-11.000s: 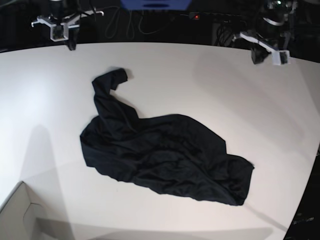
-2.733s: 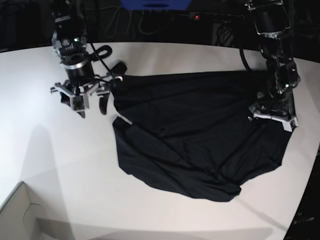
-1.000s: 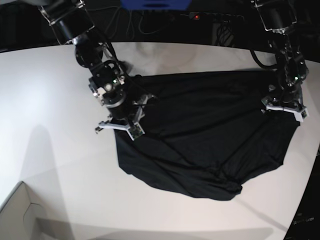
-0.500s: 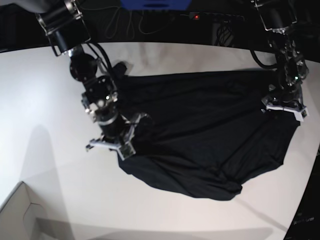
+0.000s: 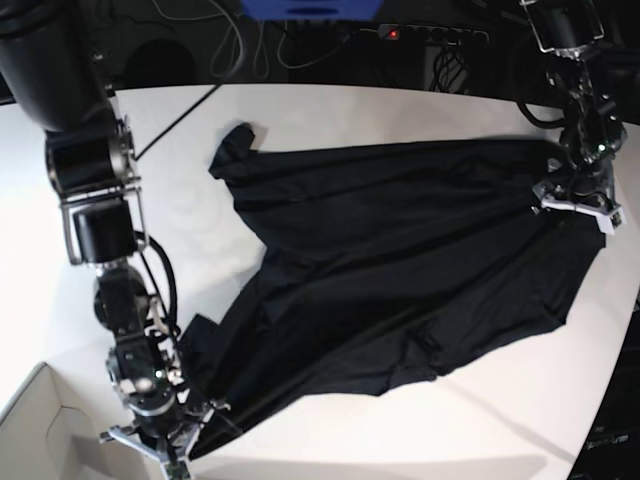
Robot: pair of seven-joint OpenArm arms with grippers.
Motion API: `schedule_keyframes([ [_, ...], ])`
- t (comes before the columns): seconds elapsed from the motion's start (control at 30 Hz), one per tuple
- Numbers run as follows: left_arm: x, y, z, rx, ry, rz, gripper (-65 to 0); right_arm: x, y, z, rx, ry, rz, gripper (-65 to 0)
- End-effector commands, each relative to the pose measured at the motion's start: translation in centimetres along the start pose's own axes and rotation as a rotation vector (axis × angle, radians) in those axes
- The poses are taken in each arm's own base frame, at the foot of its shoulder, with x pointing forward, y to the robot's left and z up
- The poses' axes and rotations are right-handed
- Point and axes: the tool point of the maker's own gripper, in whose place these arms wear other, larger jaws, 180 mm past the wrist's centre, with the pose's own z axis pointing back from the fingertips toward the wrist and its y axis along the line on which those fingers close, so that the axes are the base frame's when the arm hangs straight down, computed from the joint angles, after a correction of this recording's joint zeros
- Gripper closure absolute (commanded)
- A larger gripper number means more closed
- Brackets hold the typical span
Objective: Layout the t-shirt on the table in an organized manner, then fold the t-shirt properly
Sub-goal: 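Pull the held shirt edge with the right gripper away from the left gripper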
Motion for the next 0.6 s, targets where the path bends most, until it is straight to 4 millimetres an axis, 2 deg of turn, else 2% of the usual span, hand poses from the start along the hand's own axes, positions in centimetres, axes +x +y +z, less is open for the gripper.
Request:
schedule_keyframes([
  [0.0, 1.0, 0.5, 0.2, 0.012, -0.013, -0.01, -37.0, 3.3, -1.5, -0.2, -0.033, -0.091, 0.0, 0.0],
  [0.17, 1.0, 0.5, 0.2, 0.013, -0.013, -0.013, -37.0, 5.9, -2.6, -0.8, -0.047, -0.192, 0.004, 0.0],
  [0.27, 1.1, 0.6, 0.2, 0.015, -0.014, -0.015, -37.0, 6.2, -2.6, -1.2, -0.046, -0.188, 0.0, 0.0],
  [0.43, 0.9, 0.7, 0.2, 0.017, -0.01, -0.017, -37.0, 4.8, -1.5, -1.7, -0.026, -0.142, -0.007, -1.0],
  [0.57, 1.0, 0.8, 0.2, 0.018, -0.011, -0.019, -37.0, 3.5, -1.2, -2.0, -0.02, -0.106, -0.008, -12.8],
])
